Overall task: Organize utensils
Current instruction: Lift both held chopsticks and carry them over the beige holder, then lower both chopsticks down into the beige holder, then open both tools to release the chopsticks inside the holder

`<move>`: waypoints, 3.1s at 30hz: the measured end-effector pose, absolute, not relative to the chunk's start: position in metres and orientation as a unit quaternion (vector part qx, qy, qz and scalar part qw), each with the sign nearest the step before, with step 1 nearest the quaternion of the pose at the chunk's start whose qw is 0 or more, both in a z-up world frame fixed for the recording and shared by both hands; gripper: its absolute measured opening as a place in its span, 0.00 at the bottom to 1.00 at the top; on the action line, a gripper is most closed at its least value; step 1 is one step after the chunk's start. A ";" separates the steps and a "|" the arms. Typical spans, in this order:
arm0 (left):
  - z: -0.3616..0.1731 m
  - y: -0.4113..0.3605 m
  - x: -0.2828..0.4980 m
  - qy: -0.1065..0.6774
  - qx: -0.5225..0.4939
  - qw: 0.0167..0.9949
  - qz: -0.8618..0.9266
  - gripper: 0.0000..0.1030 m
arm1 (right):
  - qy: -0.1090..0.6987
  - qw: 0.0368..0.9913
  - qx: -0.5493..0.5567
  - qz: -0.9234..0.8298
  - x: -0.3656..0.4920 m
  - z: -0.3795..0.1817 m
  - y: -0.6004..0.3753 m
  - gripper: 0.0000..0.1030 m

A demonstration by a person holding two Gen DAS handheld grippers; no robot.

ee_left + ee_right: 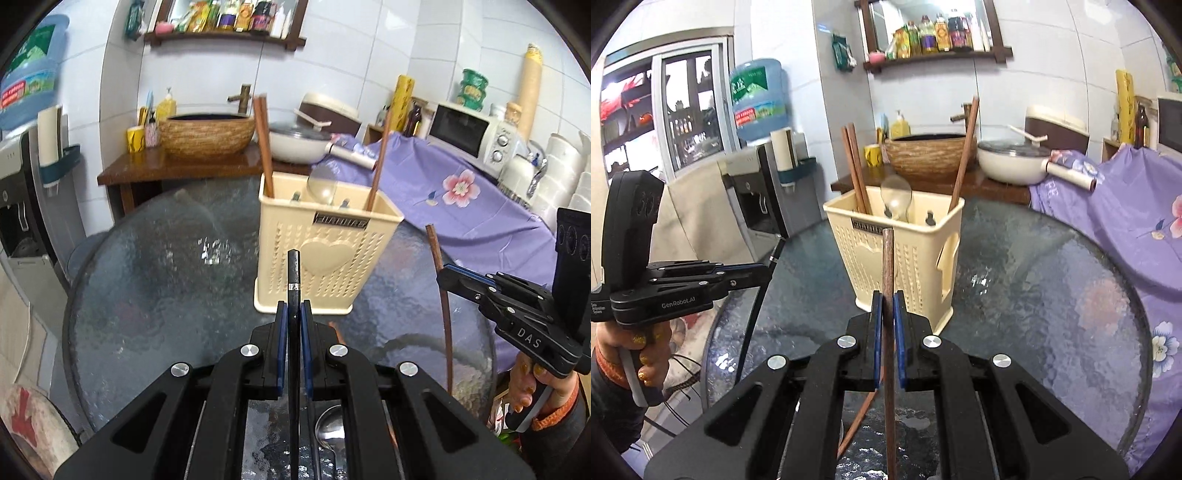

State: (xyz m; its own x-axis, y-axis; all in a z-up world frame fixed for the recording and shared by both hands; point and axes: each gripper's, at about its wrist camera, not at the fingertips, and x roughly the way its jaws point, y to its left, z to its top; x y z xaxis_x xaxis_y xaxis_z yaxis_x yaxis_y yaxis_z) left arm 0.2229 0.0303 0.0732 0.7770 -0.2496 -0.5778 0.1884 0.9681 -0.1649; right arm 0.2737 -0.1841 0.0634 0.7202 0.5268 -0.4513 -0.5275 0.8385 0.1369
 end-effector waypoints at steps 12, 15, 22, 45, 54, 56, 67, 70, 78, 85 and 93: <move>0.115 0.033 0.196 0.258 -0.039 0.958 -0.122 0.07 | 0.208 0.932 -0.001 0.295 0.249 0.097 -0.197 0.07; 0.114 0.034 0.195 0.258 -0.042 0.958 -0.120 0.07 | 0.208 0.933 0.002 0.293 0.249 0.098 -0.198 0.07; 0.120 0.036 0.192 0.258 -0.047 0.957 -0.128 0.07 | 0.201 0.935 -0.003 0.292 0.247 0.104 -0.200 0.07; 0.182 0.030 0.219 0.245 -0.044 0.959 -0.136 0.07 | 0.173 0.938 0.028 0.300 0.270 0.179 -0.191 0.07; 0.261 0.023 0.245 0.208 -0.045 0.969 -0.122 0.07 | 0.142 0.946 0.049 0.286 0.301 0.250 -0.182 0.07; 0.274 0.019 0.255 0.200 -0.040 0.973 -0.108 0.07 | 0.134 0.951 0.046 0.275 0.308 0.261 -0.177 0.07; 0.269 0.012 0.311 0.195 -0.052 0.978 -0.058 0.07 | 0.128 0.965 0.025 0.229 0.345 0.253 -0.158 0.07; 0.241 0.013 0.323 0.214 -0.060 0.973 -0.056 0.07 | 0.133 0.965 0.026 0.225 0.351 0.230 -0.158 0.07; 0.174 0.013 0.338 0.272 -0.069 0.958 -0.064 0.07 | 0.161 0.962 0.024 0.218 0.362 0.176 -0.154 0.07; 0.146 0.020 0.341 0.297 -0.070 0.950 -0.062 0.07 | 0.182 0.960 0.033 0.211 0.369 0.150 -0.158 0.07; 0.133 0.026 0.343 0.305 -0.067 0.948 -0.055 0.07 | 0.181 0.963 0.031 0.198 0.370 0.140 -0.159 0.07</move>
State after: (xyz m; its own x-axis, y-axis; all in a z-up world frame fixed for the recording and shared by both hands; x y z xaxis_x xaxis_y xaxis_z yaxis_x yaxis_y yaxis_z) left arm 0.3434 0.0258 0.1330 0.8075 -0.1446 -0.5719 0.0629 0.9851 -0.1603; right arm 0.3701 -0.1591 0.1404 0.8562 0.3924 -0.3362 -0.3697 0.9197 0.1320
